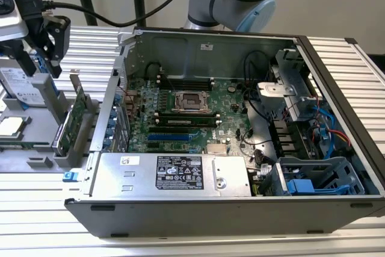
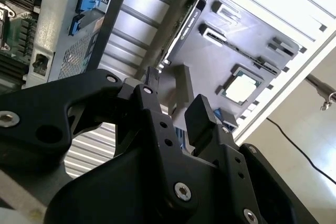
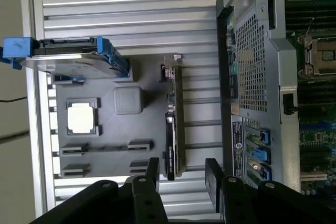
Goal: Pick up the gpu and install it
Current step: 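Pick up the gpu and move the gpu toward the slot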
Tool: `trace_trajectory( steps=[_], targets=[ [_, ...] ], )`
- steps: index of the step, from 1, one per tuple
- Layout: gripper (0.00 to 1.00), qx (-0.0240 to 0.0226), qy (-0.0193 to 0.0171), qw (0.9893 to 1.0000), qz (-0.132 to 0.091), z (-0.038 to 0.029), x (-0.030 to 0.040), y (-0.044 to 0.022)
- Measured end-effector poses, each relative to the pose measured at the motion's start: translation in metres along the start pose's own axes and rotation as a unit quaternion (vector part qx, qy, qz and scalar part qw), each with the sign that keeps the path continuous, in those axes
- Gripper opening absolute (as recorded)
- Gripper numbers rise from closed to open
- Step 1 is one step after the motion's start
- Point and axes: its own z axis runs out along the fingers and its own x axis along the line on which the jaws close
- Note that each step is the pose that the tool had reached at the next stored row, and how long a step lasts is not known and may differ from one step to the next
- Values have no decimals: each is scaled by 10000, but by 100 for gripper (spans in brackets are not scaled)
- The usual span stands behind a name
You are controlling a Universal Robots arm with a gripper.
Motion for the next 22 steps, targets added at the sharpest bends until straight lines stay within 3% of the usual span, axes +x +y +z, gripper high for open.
trace_trajectory(
  steps=[22],
  targets=[
    [100, 2, 27, 10000, 1, 209, -7, -12]
  ],
)
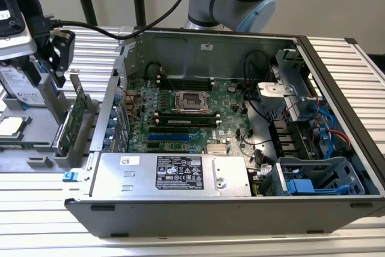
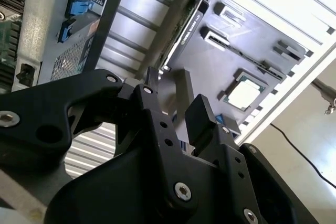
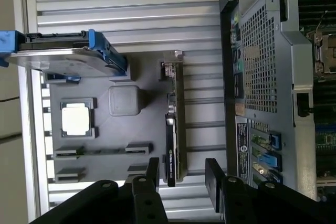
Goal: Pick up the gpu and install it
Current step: 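Pick up the gpu and move the gpu toward the slot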
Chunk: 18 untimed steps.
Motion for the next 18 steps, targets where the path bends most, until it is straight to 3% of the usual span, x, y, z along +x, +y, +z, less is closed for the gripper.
trace_trajectory(
  steps=[18],
  targets=[
    [100, 1, 19, 10000, 1, 135, 1, -6]
  ],
)
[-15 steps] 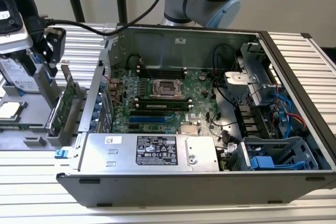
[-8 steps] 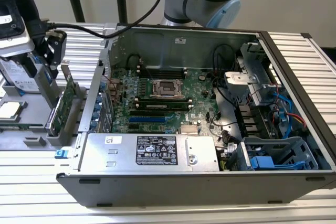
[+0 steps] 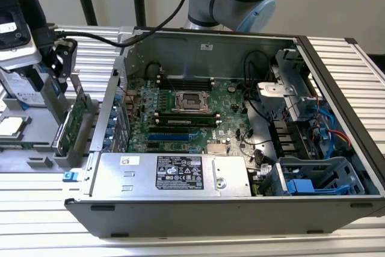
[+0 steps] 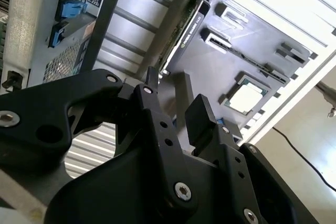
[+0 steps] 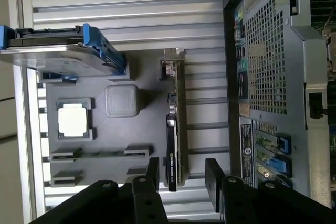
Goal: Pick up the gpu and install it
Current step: 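Pick up the gpu and move the gpu toward the slot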
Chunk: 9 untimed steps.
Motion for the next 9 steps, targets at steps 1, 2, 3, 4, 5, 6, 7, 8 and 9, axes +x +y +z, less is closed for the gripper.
trace_trajectory(
  steps=[1, 2, 3, 4, 5, 6, 7, 8, 9],
  targets=[
    [100, 0, 1, 10000, 0, 7, 0, 0],
    [100, 0, 2, 10000, 0, 13, 0, -1],
    [100, 0, 2, 10000, 0, 21, 0, -1],
    [100, 1, 3, 10000, 0, 28, 0, -2],
    [100, 0, 3, 10000, 0, 36, 0, -2],
    [100, 0, 4, 10000, 0, 44, 0, -2],
    [100, 0, 4, 10000, 0, 51, 0, -2],
    [100, 0, 5, 10000, 0, 58, 0, -3],
    [100, 1, 6, 10000, 0, 65, 0, -3]
  ],
)
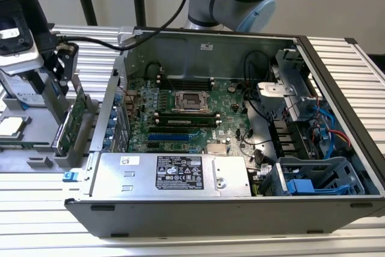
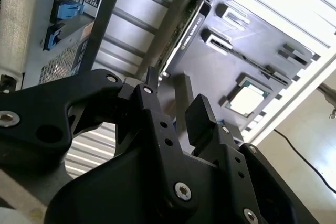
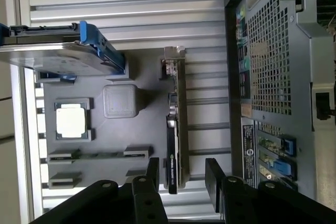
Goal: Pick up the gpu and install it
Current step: 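Pick up the gpu and move the gpu toward the slot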
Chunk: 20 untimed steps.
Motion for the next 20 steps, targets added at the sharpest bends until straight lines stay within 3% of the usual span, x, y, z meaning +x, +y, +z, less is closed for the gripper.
trace_trajectory(
  steps=[20],
  targets=[
    [100, 0, 4, 10000, 0, 143, 1, -7]
  ],
)
